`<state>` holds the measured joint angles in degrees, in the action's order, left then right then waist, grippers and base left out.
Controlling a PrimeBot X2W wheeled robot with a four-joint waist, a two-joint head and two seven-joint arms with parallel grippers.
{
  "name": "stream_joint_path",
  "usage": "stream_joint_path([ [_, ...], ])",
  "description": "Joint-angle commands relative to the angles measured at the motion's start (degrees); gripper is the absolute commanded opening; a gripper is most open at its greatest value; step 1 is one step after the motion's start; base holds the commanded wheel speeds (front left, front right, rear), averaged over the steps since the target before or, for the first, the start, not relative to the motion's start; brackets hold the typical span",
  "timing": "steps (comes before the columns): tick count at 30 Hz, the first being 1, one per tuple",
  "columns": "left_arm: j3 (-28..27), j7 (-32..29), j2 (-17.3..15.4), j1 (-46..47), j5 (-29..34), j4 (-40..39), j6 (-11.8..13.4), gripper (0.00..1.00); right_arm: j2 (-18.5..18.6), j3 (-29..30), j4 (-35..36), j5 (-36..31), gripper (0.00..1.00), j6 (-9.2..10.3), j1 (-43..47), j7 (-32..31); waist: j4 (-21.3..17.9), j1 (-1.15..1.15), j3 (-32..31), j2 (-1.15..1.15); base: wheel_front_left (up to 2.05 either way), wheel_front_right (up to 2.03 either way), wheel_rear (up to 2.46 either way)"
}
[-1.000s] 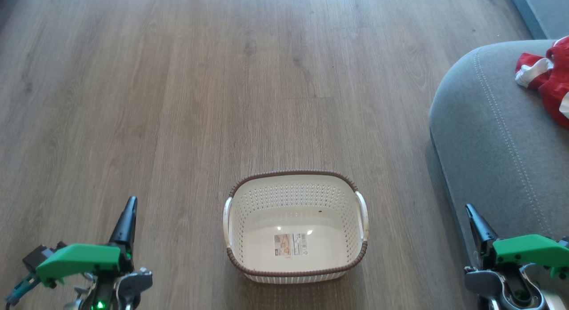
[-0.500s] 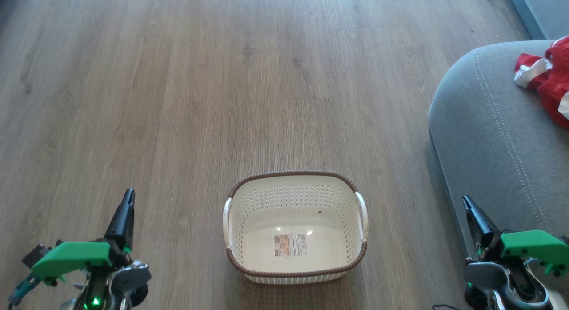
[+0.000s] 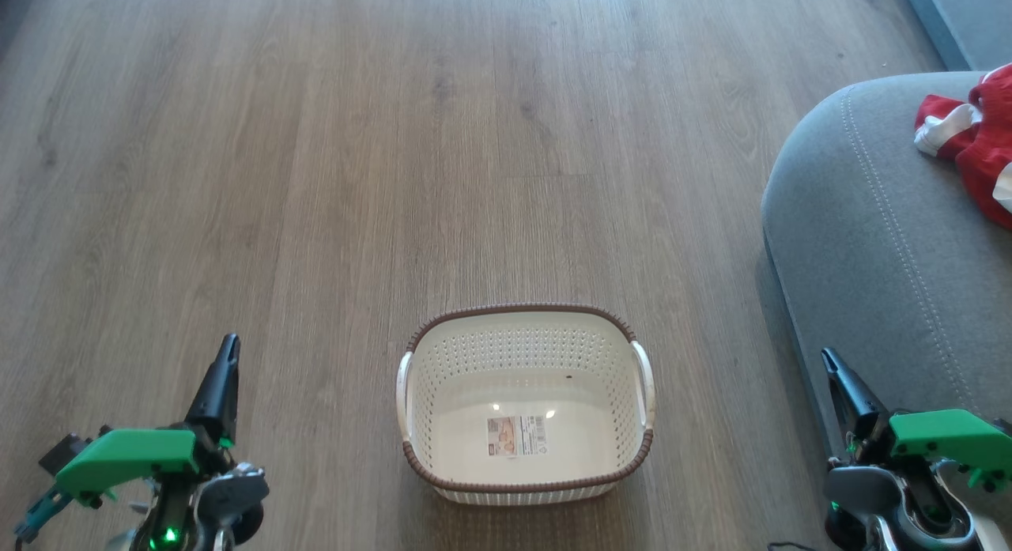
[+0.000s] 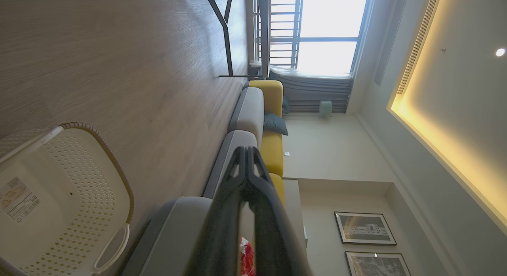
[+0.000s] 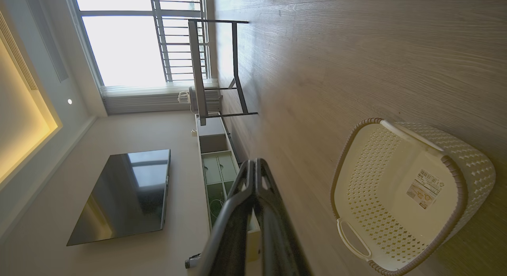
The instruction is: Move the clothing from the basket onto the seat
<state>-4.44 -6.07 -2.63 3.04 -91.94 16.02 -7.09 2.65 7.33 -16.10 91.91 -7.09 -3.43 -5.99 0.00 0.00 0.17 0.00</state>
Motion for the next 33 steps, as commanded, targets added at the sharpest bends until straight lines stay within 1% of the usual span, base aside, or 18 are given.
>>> stream_joint_path([
  [1, -2.09, -0.43, -0.25, 3.16, -0.21, -1.96, -0.4, 0.0, 0.35, -0.93, 2.08, 0.35, 0.0, -0.4, -2.75, -0.4, 0.0, 0.0, 0.0, 0.0, 0.0, 0.0, 0.0],
  [33, -2.08, -0.42, -0.25, 3.15, -0.22, -1.97, -0.4, 0.0, 0.3, -0.86, 2.08, 0.29, 0.0, -0.4, -2.75, -0.46, 0.0, 0.0, 0.0, 0.0, 0.0, 0.0, 0.0],
])
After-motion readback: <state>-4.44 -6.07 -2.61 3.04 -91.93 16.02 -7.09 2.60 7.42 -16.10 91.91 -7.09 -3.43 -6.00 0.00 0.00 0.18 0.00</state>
